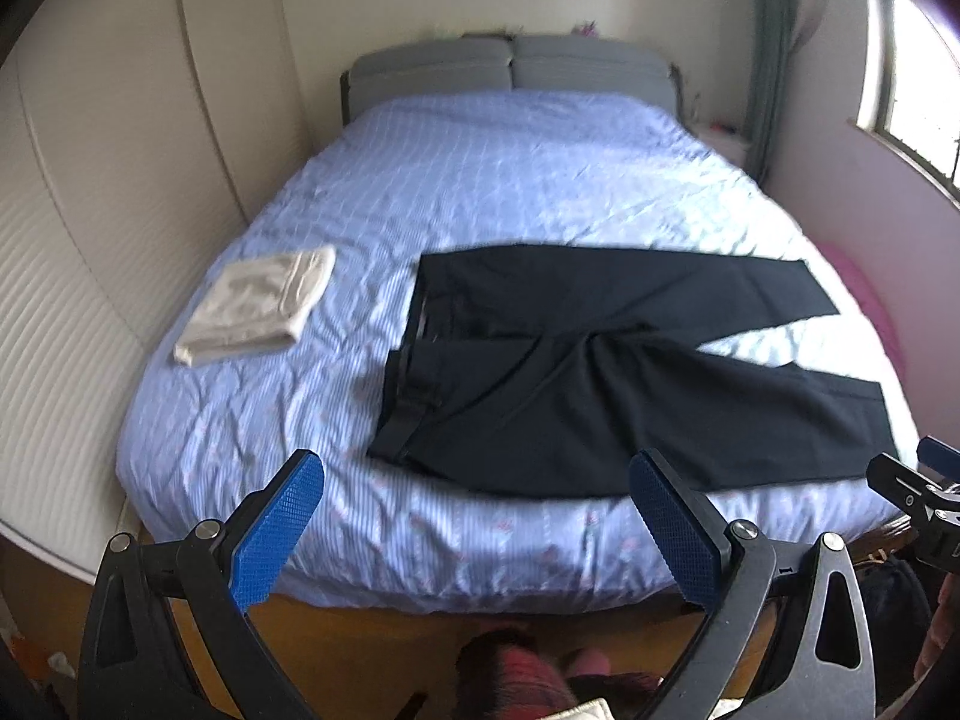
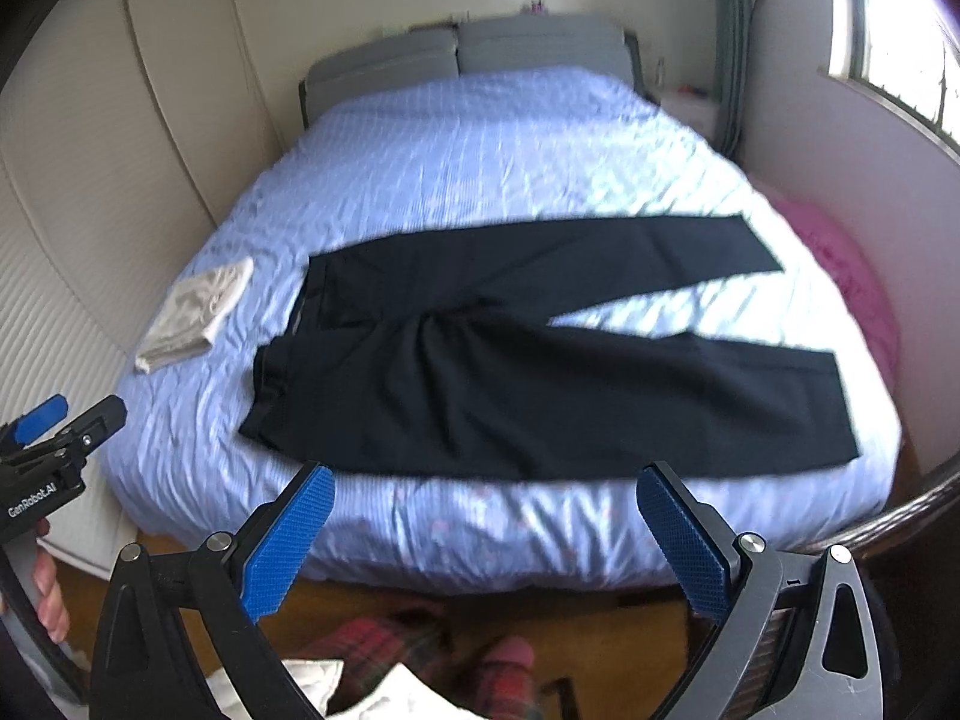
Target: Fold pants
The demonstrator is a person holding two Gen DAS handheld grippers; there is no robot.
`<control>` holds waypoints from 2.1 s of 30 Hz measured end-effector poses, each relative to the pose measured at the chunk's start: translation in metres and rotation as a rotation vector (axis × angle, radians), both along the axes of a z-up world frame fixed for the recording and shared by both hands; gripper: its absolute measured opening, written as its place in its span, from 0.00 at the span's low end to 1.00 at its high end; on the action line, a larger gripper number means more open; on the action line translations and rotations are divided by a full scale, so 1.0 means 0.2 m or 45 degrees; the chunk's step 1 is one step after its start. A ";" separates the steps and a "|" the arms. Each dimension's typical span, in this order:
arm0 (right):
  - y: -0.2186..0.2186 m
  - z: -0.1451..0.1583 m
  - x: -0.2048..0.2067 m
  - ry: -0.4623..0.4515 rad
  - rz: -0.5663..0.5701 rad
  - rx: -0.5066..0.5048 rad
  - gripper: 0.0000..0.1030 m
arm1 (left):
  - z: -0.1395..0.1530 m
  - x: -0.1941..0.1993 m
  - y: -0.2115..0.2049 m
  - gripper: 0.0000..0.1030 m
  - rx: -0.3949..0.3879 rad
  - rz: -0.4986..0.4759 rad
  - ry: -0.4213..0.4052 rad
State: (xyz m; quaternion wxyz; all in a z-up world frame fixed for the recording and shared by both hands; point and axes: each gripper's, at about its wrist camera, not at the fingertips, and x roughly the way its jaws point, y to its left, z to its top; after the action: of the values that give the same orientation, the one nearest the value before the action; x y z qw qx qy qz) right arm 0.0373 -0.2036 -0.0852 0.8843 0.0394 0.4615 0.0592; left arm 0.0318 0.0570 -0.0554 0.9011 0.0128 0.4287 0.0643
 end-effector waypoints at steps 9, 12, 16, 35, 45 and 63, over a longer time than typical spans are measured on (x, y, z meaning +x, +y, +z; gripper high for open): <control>0.12 -0.57 0.29 0.230 -0.050 0.149 0.86 | -0.54 0.28 0.25 1.00 -0.109 0.101 0.216; 0.16 -0.77 0.38 0.266 -0.085 0.168 0.80 | -0.76 0.38 0.29 0.98 -0.126 0.111 0.266; 0.17 -1.03 0.46 0.329 -0.182 0.247 0.75 | -1.03 0.48 0.32 0.95 -0.152 0.113 0.334; 0.05 -1.41 0.63 0.348 -0.412 0.399 0.57 | -1.48 0.77 0.43 0.73 -0.375 0.149 0.433; -0.08 -1.13 0.75 0.334 -0.484 0.370 0.09 | -1.21 0.80 0.36 0.13 -0.348 0.087 0.437; 0.00 -0.24 1.65 -0.026 -0.348 0.223 0.07 | -0.37 1.52 0.38 0.10 -0.332 -0.043 0.073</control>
State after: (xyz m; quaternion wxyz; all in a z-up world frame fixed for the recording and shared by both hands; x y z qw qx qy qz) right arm 0.3678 -0.2027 -0.1337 0.8819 0.1782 0.4359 -0.0213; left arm 0.3353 0.1339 -0.1296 0.8834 -0.0957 0.4587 -0.0075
